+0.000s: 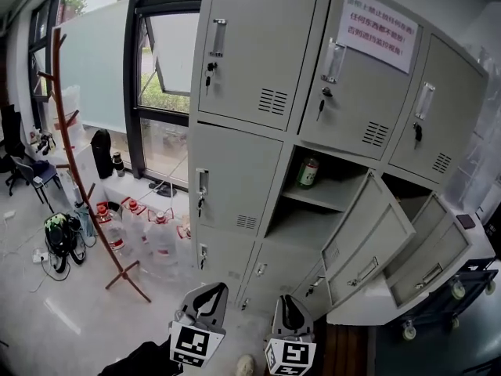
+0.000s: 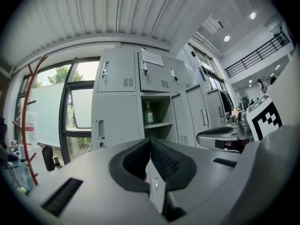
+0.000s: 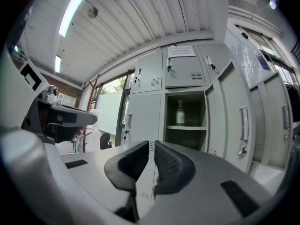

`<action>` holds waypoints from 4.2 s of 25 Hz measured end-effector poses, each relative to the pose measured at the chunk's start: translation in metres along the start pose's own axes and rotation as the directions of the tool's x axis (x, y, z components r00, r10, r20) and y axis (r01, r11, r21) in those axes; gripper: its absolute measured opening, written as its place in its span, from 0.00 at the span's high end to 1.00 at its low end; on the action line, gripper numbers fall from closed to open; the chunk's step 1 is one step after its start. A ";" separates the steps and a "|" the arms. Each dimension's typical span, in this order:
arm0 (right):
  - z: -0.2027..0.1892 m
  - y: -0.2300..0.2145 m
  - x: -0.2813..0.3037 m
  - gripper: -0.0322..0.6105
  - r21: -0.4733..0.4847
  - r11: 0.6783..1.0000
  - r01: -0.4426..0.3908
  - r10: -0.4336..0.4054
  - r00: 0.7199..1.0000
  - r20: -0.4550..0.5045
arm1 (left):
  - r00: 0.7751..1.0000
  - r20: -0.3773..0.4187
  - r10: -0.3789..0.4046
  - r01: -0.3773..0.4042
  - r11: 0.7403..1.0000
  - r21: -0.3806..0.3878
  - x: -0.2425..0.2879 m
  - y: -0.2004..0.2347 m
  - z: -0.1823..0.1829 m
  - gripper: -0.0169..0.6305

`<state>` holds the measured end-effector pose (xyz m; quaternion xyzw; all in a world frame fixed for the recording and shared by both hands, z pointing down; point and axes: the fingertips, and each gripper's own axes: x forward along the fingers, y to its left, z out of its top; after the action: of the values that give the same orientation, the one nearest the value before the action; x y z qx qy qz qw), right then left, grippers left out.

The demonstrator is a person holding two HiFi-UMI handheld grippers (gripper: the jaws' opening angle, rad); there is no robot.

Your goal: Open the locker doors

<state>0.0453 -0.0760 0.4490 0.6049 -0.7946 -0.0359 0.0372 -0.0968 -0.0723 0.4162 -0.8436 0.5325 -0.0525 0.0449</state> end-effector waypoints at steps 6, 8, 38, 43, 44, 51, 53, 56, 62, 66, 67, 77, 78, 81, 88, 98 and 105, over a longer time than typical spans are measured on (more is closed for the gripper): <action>-0.010 0.019 0.001 0.93 0.005 0.999 -0.038 0.038 0.999 -0.019 | 1.000 -0.014 0.022 -0.022 1.000 -0.007 -0.009 0.009 -0.009 0.94; -0.011 0.019 0.003 0.93 0.005 0.999 -0.042 0.042 0.999 -0.020 | 1.000 -0.014 0.021 -0.021 1.000 -0.008 -0.008 0.010 -0.009 0.94; 0.045 0.158 0.075 0.93 -0.075 0.971 -0.228 0.233 0.971 0.063 | 0.976 0.041 0.216 -0.215 0.976 -0.017 -0.066 0.148 0.005 0.94; 0.057 0.182 0.117 0.93 -0.099 0.955 -0.279 0.287 0.955 0.075 | 0.960 0.035 0.276 -0.276 0.961 -0.021 -0.060 0.193 0.001 0.94; 0.058 0.185 0.127 0.93 -0.101 0.953 -0.285 0.294 0.953 0.077 | 0.958 0.035 0.285 -0.284 0.959 -0.020 -0.055 0.201 0.000 0.94; 0.063 0.194 0.209 0.93 -0.085 0.944 -0.320 0.327 0.941 0.085 | 0.942 0.010 0.336 -0.335 0.941 -0.034 -0.010 0.259 -0.011 0.94; 0.065 0.191 0.235 0.93 -0.079 0.944 -0.321 0.327 0.941 0.087 | 0.940 0.002 0.341 -0.341 0.939 -0.035 0.006 0.273 -0.012 0.94; 0.065 0.189 0.270 0.93 -0.074 0.943 -0.323 0.329 0.940 0.090 | 0.939 -0.005 0.343 -0.343 0.939 -0.034 0.030 0.292 -0.015 0.94; 0.066 0.191 0.325 0.93 -0.055 0.945 -0.322 0.326 0.942 0.076 | 0.936 -0.026 0.352 -0.352 0.935 -0.038 0.066 0.326 -0.024 0.94; 0.068 0.196 0.353 0.84 -0.053 0.941 -0.334 0.337 0.938 0.078 | 0.933 -0.040 0.359 -0.360 0.932 -0.047 0.082 0.344 -0.031 0.94; 0.068 0.198 0.359 0.83 -0.055 0.941 -0.334 0.338 0.938 0.077 | 0.932 -0.044 0.360 -0.362 0.931 -0.049 0.085 0.348 -0.033 0.94; 0.056 0.215 0.400 0.67 -0.066 0.927 -0.368 0.371 0.928 0.032 | 0.926 -0.082 0.369 -0.375 0.924 -0.070 0.098 0.369 -0.053 0.94; 0.055 0.216 0.402 0.66 -0.069 0.926 -0.371 0.373 0.927 0.029 | 0.925 -0.083 0.371 -0.377 0.924 -0.072 0.098 0.370 -0.054 0.94; 0.054 0.221 0.405 0.66 -0.076 0.923 -0.377 0.379 0.925 0.023 | 0.922 -0.087 0.377 -0.383 0.921 -0.074 0.098 0.375 -0.057 0.94; 0.053 0.223 0.406 0.65 -0.073 0.925 -0.374 0.376 0.927 0.015 | 0.921 -0.088 0.380 -0.387 0.919 -0.082 0.096 0.378 -0.060 0.94; 0.052 0.227 0.381 0.67 -0.070 0.920 -0.386 0.387 0.922 0.003 | 0.927 -0.087 0.365 -0.371 0.925 -0.077 0.085 0.363 -0.058 0.94; 0.051 0.229 0.353 0.67 -0.069 0.920 -0.386 0.387 0.922 -0.001 | 0.930 -0.081 0.359 -0.365 0.928 -0.076 0.066 0.347 -0.055 0.94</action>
<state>-0.2730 -0.3548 0.4269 0.4344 -0.8969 -0.0587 0.0590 -0.3864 -0.2821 0.4276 -0.7300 0.6818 -0.0472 -0.0015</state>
